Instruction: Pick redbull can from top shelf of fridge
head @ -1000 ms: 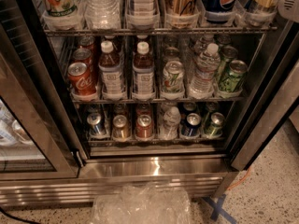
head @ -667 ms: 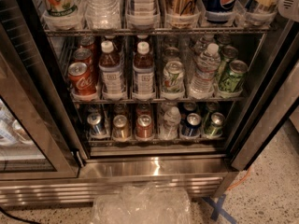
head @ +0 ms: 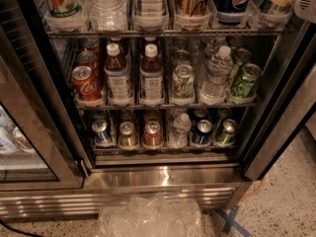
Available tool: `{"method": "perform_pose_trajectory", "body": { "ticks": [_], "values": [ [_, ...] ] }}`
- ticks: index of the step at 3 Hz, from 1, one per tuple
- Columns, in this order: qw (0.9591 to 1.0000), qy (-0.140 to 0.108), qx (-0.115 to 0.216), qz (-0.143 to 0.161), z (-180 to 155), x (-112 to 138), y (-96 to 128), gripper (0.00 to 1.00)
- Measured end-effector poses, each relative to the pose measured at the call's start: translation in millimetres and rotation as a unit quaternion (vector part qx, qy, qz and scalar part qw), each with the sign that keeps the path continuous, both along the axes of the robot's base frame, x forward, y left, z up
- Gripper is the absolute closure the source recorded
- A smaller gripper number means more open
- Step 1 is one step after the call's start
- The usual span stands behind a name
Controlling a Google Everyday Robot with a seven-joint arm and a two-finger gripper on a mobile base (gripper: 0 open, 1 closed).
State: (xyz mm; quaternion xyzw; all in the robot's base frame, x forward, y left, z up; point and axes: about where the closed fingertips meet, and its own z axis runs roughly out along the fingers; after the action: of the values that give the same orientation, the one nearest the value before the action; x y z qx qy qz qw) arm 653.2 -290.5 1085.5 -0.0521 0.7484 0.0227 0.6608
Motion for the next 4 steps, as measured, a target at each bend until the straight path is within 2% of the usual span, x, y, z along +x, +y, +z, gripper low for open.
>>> {"method": "perform_pose_trajectory", "body": {
  "ticks": [1,2,3,4],
  "values": [
    [0.9997,-0.024,-0.008,0.005,20.9,-7.5,7.7,1.00],
    [0.9982,-0.051,-0.019,0.027,51.3,-14.7,30.2,1.00],
    [0.9962,-0.048,-0.020,0.070,63.8,-29.8,57.8,1.00],
    [0.9931,0.009,0.001,0.117,32.9,-66.8,65.1,1.00]
  ]
}}
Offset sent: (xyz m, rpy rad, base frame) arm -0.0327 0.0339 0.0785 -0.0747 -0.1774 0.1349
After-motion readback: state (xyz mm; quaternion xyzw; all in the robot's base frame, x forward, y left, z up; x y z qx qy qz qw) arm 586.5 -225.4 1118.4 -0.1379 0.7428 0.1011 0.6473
